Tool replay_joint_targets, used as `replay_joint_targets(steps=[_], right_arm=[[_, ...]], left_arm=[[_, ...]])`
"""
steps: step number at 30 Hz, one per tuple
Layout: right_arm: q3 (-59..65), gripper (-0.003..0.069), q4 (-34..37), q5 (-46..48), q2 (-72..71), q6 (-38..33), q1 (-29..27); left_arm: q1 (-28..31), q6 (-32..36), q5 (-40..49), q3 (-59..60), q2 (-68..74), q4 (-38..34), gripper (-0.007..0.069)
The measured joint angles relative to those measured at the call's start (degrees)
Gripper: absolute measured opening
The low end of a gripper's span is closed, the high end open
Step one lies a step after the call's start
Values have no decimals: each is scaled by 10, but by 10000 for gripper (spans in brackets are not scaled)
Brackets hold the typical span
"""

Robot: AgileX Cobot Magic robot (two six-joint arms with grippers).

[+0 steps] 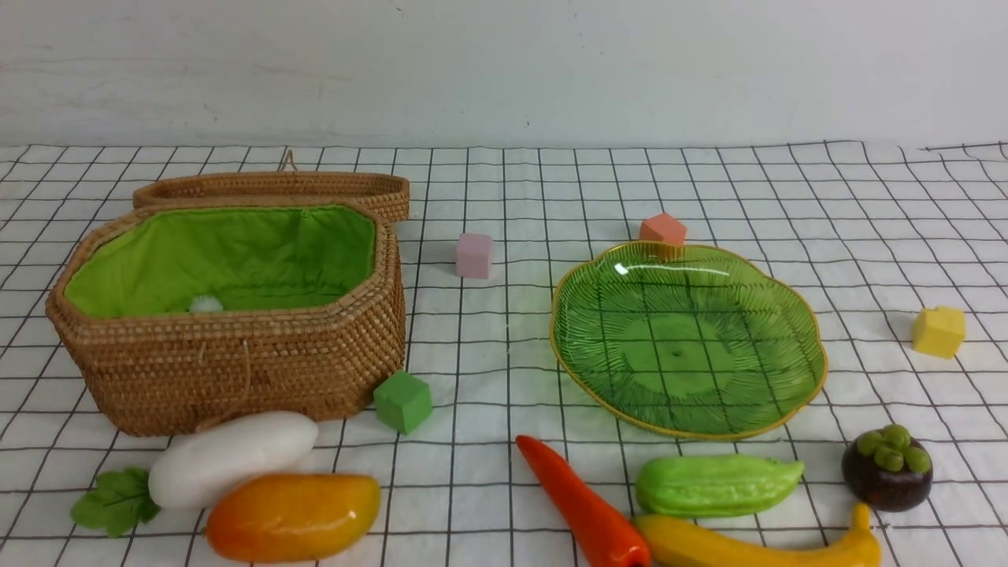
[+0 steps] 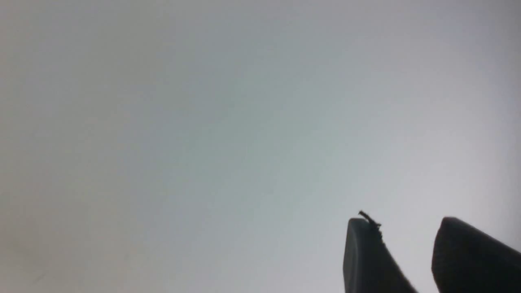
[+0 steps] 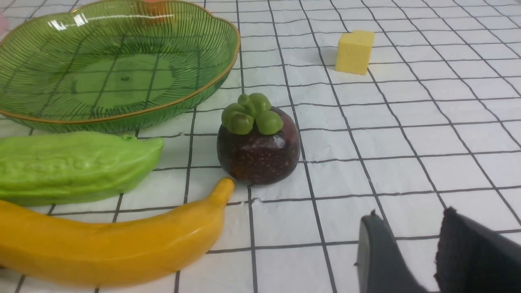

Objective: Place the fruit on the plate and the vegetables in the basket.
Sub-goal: Grab the mango with your left arm and place it on the right plate

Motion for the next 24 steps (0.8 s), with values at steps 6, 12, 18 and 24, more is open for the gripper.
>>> replay_joint_targets(steps=[6,12,18,24], right_arm=[[0,242,0,0,0,0,0],[0,242,0,0,0,0,0],[0,242,0,0,0,0,0],[0,242,0,0,0,0,0]], left_arm=[[0,32,237,-237,124,7,239],[0,45,529,-342,276,41,239],[0,55,623,-344,395,51,239],[-8,261,703,-368,521,-6,279]])
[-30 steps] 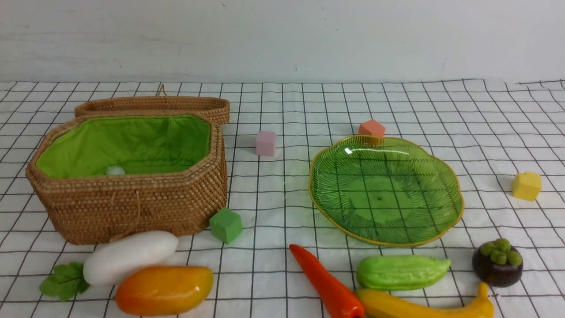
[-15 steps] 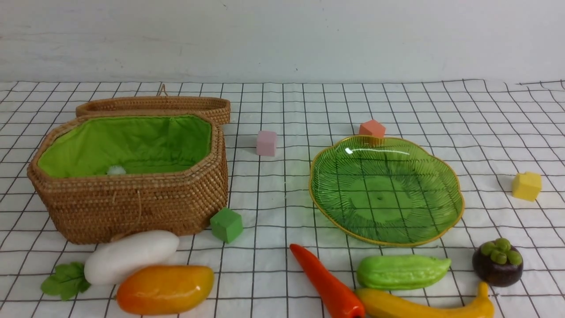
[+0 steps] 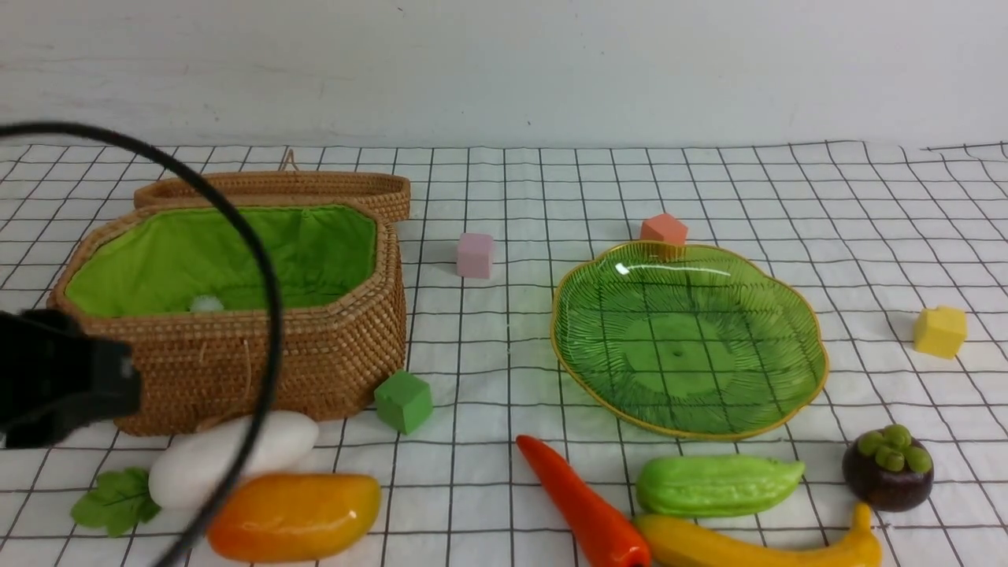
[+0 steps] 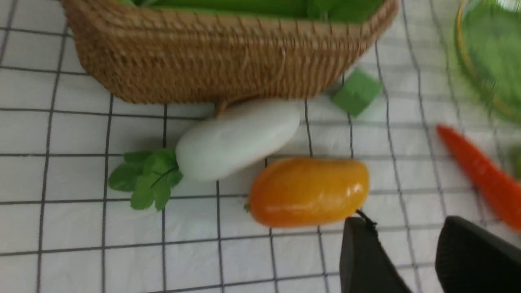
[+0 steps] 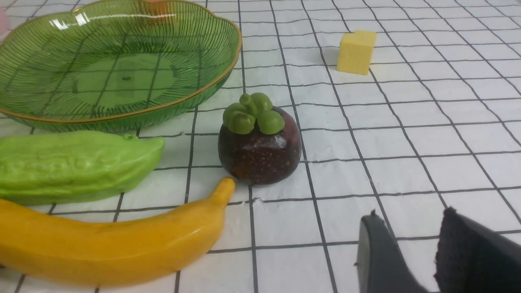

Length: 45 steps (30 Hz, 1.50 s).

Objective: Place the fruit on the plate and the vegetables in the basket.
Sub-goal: Grab the mango with your left arm and place it on the right plate

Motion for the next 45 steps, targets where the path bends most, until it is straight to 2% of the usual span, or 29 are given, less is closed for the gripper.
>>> replay_joint_targets(steps=[2,3,4,6,10,13,20,30,36,37,39,45], right_arm=[[0,242,0,0,0,0,0],[0,242,0,0,0,0,0],[0,242,0,0,0,0,0],[0,242,0,0,0,0,0],[0,242,0,0,0,0,0],[0,242,0,0,0,0,0],[0,242,0,0,0,0,0],[0,242,0,0,0,0,0],[0,242,0,0,0,0,0],[0,242,0,0,0,0,0],[0,242,0,0,0,0,0],[0,242,0,0,0,0,0]], left_arm=[[-28,112,14,-11,57,-30,344],[-31,119,14,-11,61,-31,344],[-54,161,15,-11,88,-35,389],[-93,204,14,-12,134,-21,476],[-150,239,-12,-12,211,56,630],[-172,256,-44,-12,255,99,665],[-187,285,-116,-12,363,133,668],[-187,285,-133,-15,414,157,650],[-187,285,-128,-16,433,151,568],[-187,285,-127,-16,434,144,525],[-187,285,-125,-16,434,136,500],[-187,285,-81,-36,434,92,501]])
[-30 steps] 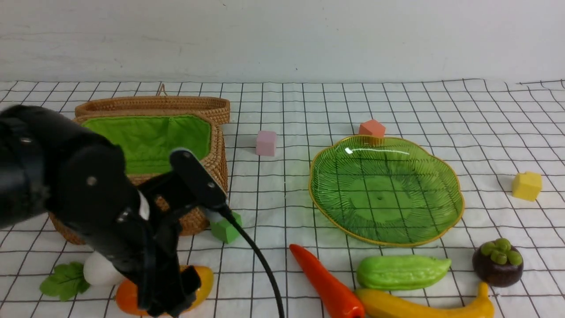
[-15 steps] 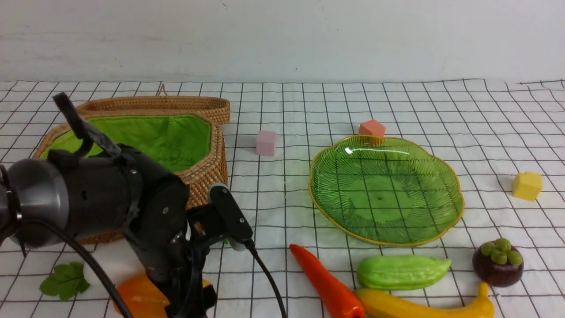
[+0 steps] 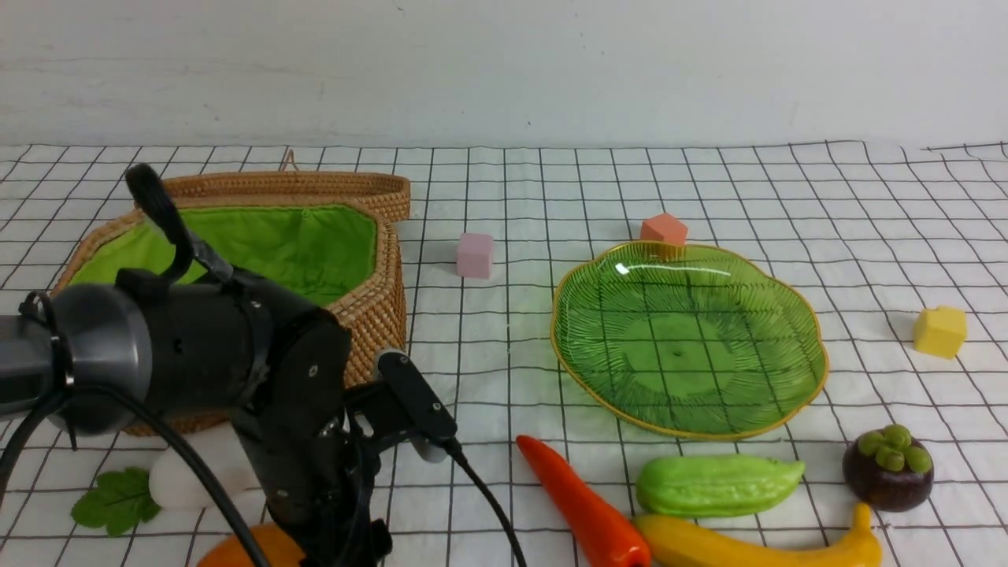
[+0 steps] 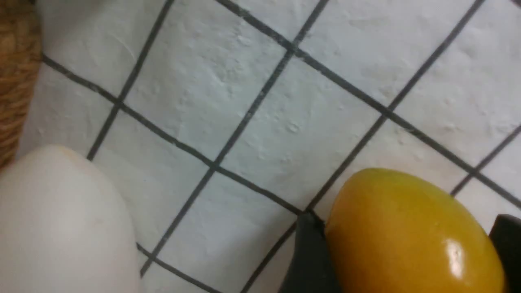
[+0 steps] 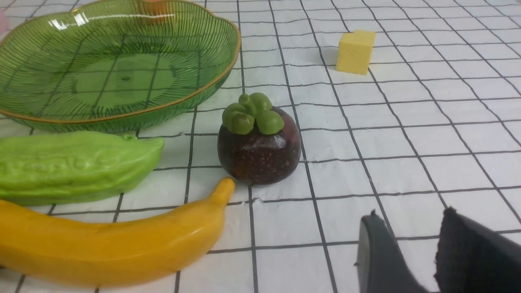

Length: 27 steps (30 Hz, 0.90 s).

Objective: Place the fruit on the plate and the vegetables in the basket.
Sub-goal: Grab the mango with your left arm and place it on the right plate

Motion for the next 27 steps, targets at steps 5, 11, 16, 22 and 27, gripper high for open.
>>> replay_joint_targets(steps=[5,11,16,22,27], right_arm=[[0,242,0,0,0,0,0],[0,242,0,0,0,0,0],[0,242,0,0,0,0,0],[0,242,0,0,0,0,0],[0,242,0,0,0,0,0]], left_arm=[[0,2,23,-30,0,-21,501],[0,8,50,-98,0,-77,501],[-1,18,67,-231,22,-177,501],[-28,16,19,-397,112,-225,501],[-73,-63,-67,-530,242,-205,501]])
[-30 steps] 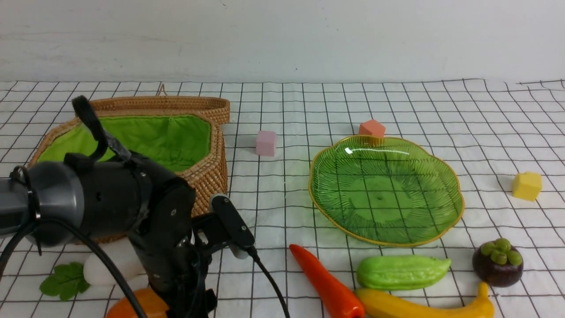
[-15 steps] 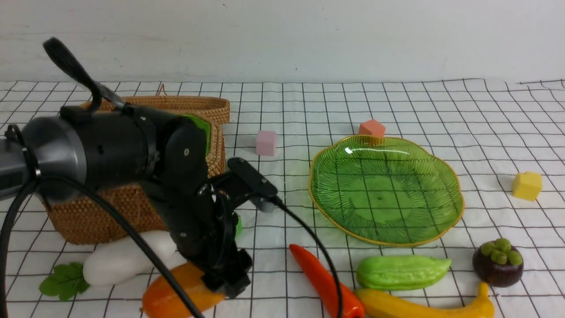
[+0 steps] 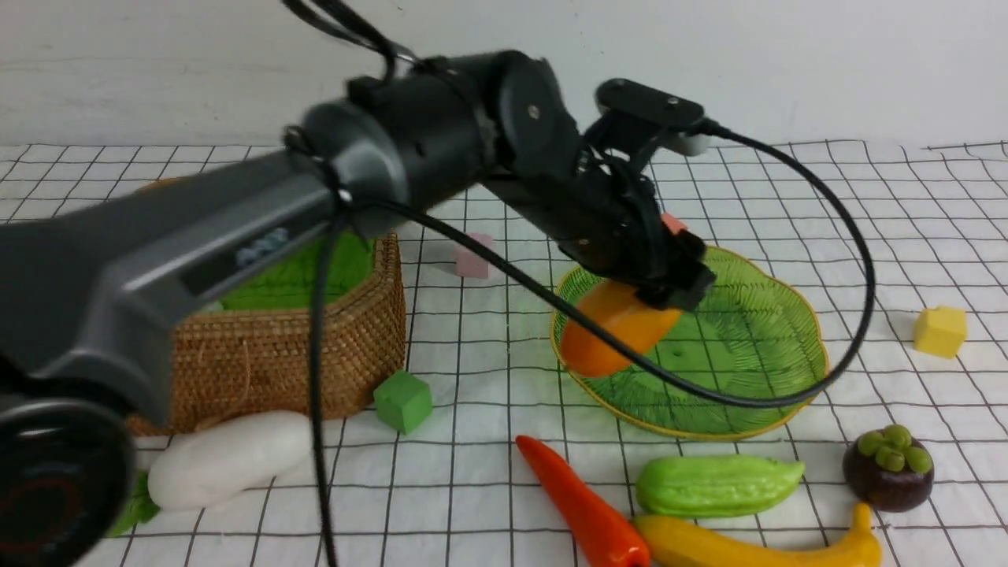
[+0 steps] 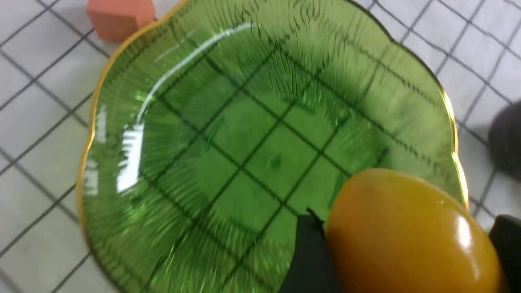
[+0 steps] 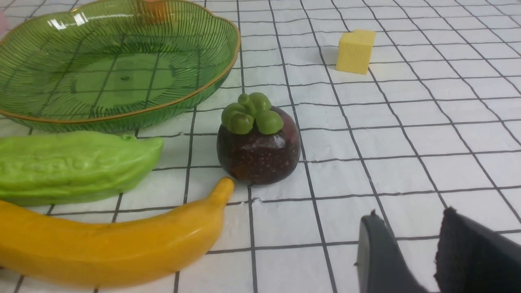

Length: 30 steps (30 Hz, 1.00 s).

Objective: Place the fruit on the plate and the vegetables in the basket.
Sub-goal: Grab the mango with your left arm and place it on the right plate, then take a daikon with your left arm and place it on the basket on the left.

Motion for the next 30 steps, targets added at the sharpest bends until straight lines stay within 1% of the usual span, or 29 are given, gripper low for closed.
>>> replay_joint_targets(steps=[3,4,5,6,7,8,10,11,12,14,16,17,20,21,22,24,25,28,29,30], right_arm=[[0,242,0,0,0,0,0],[0,242,0,0,0,0,0],[0,242,0,0,0,0,0],[0,242,0,0,0,0,0],[0,242,0,0,0,0,0],[0,242,0,0,0,0,0],[0,242,0,0,0,0,0],[0,242,0,0,0,0,0],[0,242,0,0,0,0,0],[0,242,0,0,0,0,0],[0,242,0,0,0,0,0],[0,242,0,0,0,0,0],[0,242,0,0,0,0,0],[0,242,0,0,0,0,0],[0,242,0,0,0,0,0],[0,242,0,0,0,0,0],[0,242,0,0,0,0,0],[0,242,0,0,0,0,0],[0,242,0,0,0,0,0],[0,242,0,0,0,0,0]], left_arm=[[-7,-81,-24,-51,65,30,501],[-8,-94,-26,-60,77,38,501],[-8,-121,-27,-69,92,58,501],[-8,-121,-28,-69,92,58,501],[-7,-146,-28,-73,99,78,503],[-7,-158,-28,-73,100,87,519],[-6,-169,-22,-75,96,97,590],[-6,-169,-21,-76,94,98,598],[-6,-173,-10,-78,89,100,639],[-6,-168,19,-78,73,103,666],[-6,-162,42,-78,59,106,669],[-2,-148,80,-78,29,111,667],[12,-130,142,-78,-18,113,657],[32,-107,216,-78,-68,119,639],[37,-102,224,-78,-74,121,637],[71,-71,292,-74,-139,138,605],[94,-63,304,-57,-177,147,582],[129,-62,310,-15,-224,152,554],[154,-60,313,44,-264,152,528],[157,-60,313,44,-268,152,528]])
